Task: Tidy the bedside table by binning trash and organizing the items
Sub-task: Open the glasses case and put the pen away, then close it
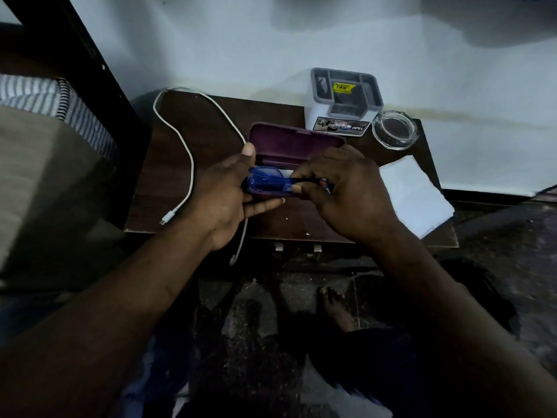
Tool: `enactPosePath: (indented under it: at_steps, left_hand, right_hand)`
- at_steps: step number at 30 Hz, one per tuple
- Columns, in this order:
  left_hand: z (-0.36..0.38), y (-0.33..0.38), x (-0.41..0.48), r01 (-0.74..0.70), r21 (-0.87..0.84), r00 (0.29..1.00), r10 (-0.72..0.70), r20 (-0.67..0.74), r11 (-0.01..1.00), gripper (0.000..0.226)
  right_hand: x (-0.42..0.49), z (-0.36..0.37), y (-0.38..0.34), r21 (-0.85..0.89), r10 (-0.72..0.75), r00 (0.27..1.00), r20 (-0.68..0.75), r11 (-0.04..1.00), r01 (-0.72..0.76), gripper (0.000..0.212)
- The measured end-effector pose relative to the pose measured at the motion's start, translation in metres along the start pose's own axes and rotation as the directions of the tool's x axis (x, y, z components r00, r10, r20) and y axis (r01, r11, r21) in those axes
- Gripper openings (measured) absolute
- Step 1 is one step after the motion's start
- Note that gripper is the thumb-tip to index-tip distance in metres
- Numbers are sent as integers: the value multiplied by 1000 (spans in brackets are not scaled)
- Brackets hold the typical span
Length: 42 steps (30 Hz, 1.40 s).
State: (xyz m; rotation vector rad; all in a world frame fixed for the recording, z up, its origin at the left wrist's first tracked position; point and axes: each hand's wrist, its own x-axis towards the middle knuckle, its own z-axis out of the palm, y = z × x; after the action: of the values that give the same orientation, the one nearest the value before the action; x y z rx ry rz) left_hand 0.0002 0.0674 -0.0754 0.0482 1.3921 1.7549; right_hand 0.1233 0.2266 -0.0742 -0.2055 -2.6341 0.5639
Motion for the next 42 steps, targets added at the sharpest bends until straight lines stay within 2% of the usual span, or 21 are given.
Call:
enactPosePath:
  at_steps: [6,13,16,19,22,23,25,27,29,31,33,36,39,41,42]
  left_hand:
    - [-2,0,2,-3,-7,1000,3,30,1000,32]
    - [-2,1,1,-9,1,999,8,36,1000,41]
    - [-3,1,0,-12,-14,999,12,38,1000,37]
    - [-4,2,0,-12,-35,1000,13,29,999,33]
    - [-4,3,1,-9,-56,1000,9,11,998,31]
    - [-4,3,1,-8,-63,1000,8,9,998,31]
    - [-4,4,0,-9,-63,1000,9,10,998,31]
    - [-4,4,0,-14,-52,1000,15,12,999,32]
    - [-3,3,0,-23,-40,1000,23,9,999,38]
    - [-1,3,-1,-26,-33,1000,26,-2,999,39]
    - [-1,3,-1,-21,-36,1000,20,-10,999,38]
    - [-4,5,1,6,-66,1000,-4,27,998,68]
    - [-5,8,3,58,-111,998,-53,43,992,87]
    - [-5,8,4,76,-130,997,-72,32,989,84]
    - [-4,7,4,62,-115,998,-59,29,991,73]
  right_hand:
    - [-2,1,6,-35,56,998,2,998,-56,16]
    - [0,4,2,11,63,998,-1,998,-63,17]
    - [0,0,-1,50,86,995,-49,995,-83,18]
    - [2,-10,-3,186,246,953,-178,959,-213,13]
    - [3,-18,-1,352,508,806,-304,846,-401,19]
    - [4,-19,2,417,595,751,-288,783,-461,24]
    - [5,-19,4,536,714,690,-114,629,-563,36]
    - [5,-15,0,635,728,673,127,462,-619,39]
    - [6,-15,-10,678,700,661,270,349,-647,31]
    - [6,-18,-15,708,692,654,306,293,-642,27]
    - [7,-22,-15,749,692,641,333,218,-625,36]
    - [8,-26,-12,776,684,616,390,117,-620,57]
    - [7,-27,-11,804,672,616,411,52,-593,63]
    - [6,-26,-11,816,684,617,389,55,-576,55]
    - [7,-25,-11,819,690,618,375,65,-570,47]
